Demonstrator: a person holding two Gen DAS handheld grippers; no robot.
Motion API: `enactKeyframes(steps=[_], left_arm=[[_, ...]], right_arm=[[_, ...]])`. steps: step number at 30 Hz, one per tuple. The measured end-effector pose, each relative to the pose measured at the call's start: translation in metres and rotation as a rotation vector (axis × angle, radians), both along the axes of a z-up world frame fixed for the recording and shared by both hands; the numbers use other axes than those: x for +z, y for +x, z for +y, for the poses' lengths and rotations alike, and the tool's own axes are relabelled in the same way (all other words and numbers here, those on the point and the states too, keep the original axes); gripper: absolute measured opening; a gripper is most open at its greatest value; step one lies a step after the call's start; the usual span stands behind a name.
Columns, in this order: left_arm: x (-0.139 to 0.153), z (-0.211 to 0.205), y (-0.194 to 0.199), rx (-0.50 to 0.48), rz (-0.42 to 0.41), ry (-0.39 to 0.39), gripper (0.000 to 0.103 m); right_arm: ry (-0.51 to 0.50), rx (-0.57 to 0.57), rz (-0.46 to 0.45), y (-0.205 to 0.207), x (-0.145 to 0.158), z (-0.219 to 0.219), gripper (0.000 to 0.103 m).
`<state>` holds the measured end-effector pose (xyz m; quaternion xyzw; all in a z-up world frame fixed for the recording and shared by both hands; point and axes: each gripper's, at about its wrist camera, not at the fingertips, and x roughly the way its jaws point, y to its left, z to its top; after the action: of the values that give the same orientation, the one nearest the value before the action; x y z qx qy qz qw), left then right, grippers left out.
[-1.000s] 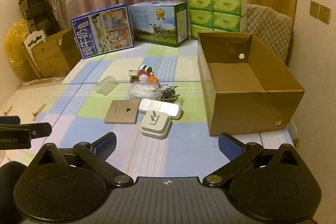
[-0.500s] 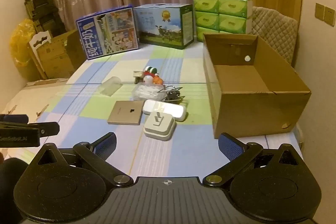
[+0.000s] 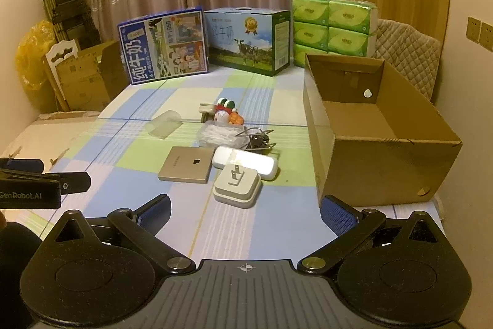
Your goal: Organize rigid objects
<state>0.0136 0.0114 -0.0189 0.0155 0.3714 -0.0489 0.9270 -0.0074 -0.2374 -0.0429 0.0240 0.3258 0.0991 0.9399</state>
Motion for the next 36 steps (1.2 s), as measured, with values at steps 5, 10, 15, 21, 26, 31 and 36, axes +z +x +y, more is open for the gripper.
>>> enactKeyframes(steps=[5,10,15,21,26,31,36], left_arm=[[-0.003,0.001,0.0,0.004,0.017,-0.002,0.092],[-0.006,0.004,0.001,0.008,0.026,0.006,0.092],[-0.008,0.005,0.003,0.003,0.025,-0.001,0.092],[-0.009,0.003,0.001,-0.012,0.02,0.001,0.092],[-0.01,-0.001,0.002,-0.018,0.017,-0.003,0.092],[-0.011,-0.003,0.001,-0.022,0.018,-0.004,0.092],[-0.013,-0.004,0.001,-0.026,0.021,-0.011,0.092]], right_arm=[[0.009,-0.017,-0.001,0.001,-0.003,-0.001,0.1],[-0.018,-0.008,0.003,0.004,-0.005,0.002,0.1],[-0.02,-0.025,0.012,0.006,-0.01,0.003,0.1],[-0.021,-0.038,0.022,0.005,-0.014,0.001,0.1],[-0.024,-0.039,0.022,0.005,-0.014,0.003,0.1],[-0.024,-0.04,0.021,0.005,-0.013,0.003,0.1],[-0.021,-0.044,0.024,0.005,-0.012,0.003,0.1]])
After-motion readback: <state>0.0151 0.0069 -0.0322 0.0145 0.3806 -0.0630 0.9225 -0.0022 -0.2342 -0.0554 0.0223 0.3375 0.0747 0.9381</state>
